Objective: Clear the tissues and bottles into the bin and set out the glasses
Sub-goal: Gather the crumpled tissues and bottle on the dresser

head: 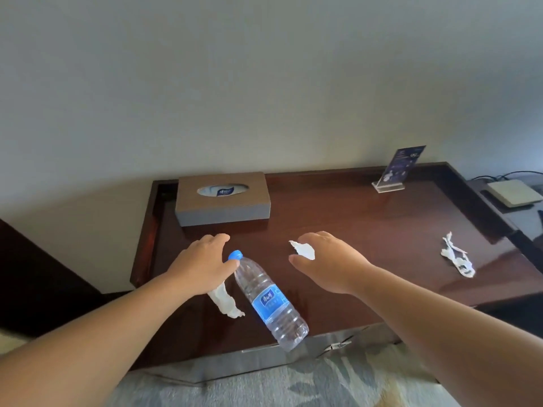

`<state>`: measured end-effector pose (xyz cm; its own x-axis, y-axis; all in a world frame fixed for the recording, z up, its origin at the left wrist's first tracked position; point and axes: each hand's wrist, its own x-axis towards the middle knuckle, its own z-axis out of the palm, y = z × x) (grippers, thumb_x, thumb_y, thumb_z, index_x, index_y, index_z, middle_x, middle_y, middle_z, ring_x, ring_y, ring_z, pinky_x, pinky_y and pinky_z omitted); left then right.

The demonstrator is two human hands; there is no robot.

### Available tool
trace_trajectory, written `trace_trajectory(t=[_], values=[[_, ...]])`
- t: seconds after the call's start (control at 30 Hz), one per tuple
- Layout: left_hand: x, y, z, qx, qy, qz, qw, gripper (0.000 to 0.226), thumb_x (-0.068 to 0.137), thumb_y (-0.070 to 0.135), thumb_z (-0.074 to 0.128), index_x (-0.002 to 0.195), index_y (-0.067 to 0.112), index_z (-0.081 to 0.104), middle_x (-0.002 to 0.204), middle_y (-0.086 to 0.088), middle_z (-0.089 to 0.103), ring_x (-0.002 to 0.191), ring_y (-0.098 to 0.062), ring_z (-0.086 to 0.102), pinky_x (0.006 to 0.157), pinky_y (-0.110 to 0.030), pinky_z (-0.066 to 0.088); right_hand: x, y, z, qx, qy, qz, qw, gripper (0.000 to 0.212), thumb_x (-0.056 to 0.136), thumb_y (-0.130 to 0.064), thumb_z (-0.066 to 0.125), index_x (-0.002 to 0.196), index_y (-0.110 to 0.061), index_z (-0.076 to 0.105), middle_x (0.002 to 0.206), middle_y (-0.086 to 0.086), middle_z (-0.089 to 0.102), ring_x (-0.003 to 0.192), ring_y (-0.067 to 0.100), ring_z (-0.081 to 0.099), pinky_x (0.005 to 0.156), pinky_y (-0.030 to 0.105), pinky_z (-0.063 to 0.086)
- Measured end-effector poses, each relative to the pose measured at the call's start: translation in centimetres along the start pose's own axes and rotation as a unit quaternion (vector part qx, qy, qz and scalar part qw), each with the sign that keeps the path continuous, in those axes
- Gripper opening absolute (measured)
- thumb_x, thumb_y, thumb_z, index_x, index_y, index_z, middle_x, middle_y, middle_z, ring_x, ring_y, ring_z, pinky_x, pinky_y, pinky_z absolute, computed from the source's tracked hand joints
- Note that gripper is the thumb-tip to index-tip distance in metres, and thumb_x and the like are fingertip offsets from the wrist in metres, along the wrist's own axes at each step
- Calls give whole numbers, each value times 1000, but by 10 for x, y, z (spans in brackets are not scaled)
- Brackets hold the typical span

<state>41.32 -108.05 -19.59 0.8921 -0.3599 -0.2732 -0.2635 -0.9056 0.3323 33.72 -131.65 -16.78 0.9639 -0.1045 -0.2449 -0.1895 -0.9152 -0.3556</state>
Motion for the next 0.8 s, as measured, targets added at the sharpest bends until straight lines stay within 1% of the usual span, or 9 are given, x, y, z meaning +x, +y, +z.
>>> trace_trajectory(t=[0.1, 0.23, 0.37, 0.5, 0.63, 0.7, 0.73, 0.8], values=[[5, -6, 9, -10, -11, -32, 999, 63, 89, 45, 51, 145, 25, 31, 145, -1, 41, 130, -21, 42, 102, -42, 40, 18, 7, 7, 2, -21, -9, 1000, 62, 89, -62, 43, 141, -29, 40, 145, -5, 42, 124, 19, 49, 86, 28, 39], [3, -11, 22, -9, -35, -82, 996, 69, 85, 43, 57, 146, 27, 28, 144, 0, 39, 127, -20, 43, 98, -37, 41, 37, 19, 12, -2, -56, -29, 998, 62, 89, -61, 44, 142, -30, 40, 146, -5, 41, 125, 19, 49, 90, 29, 39], [-4, -11, 39, 18, -50, -110, 993, 76, 82, 43, 61, 147, 27, 25, 148, -1, 33, 130, -21, 40, 99, -36, 42, 55, 32, 10, -14, -82, -58, 995, 60, 89, -60, 46, 141, -30, 42, 144, -5, 43, 125, 20, 47, 93, 31, 40], [-10, -9, 59, 24, -42, -120, 992, 85, 73, 53, 66, 145, 31, 27, 149, 3, 26, 130, -21, 38, 98, -36, 42, 69, 43, 14, -23, -96, -87, 991, 59, 89, -58, 47, 140, -30, 42, 144, -5, 43, 127, 20, 46, 95, 32, 38], [-15, -13, 81, 57, -38, -112, 991, 97, 63, 67, 68, 144, 34, 26, 148, 4, 19, 135, -21, 28, 97, -38, 42, 72, 50, 23, -26, -114, -97, 988, 59, 89, -57, 47, 141, -30, 41, 144, -5, 42, 126, 20, 47, 90, 29, 36], [-13, -15, 90, 70, -23, -112, 991, 94, 63, 68, 68, 142, 35, 29, 149, 2, 17, 136, -22, 25, 97, -39, 42, 71, 52, 27, -25, -118, -93, 988, 59, 89, -57, 48, 141, -30, 41, 145, -6, 41, 126, 20, 46, 91, 29, 36], [-11, -17, 93, 72, -11, -111, 991, 90, 64, 66, 68, 140, 35, 32, 148, 2, 19, 136, -22, 25, 97, -39, 42, 71, 54, 28, -25, -119, -89, 989, 58, 89, -56, 48, 141, -31, 41, 145, -6, 41, 127, 20, 46, 93, 30, 37], [-6, -21, 95, 79, 10, -103, 992, 73, 70, 59, 68, 132, 34, 41, 142, 2, 29, 130, -23, 33, 91, -38, 43, 71, 57, 28, -22, -118, -70, 990, 57, 88, -55, 49, 140, -32, 42, 144, -6, 42, 127, 20, 46, 96, 33, 39]])
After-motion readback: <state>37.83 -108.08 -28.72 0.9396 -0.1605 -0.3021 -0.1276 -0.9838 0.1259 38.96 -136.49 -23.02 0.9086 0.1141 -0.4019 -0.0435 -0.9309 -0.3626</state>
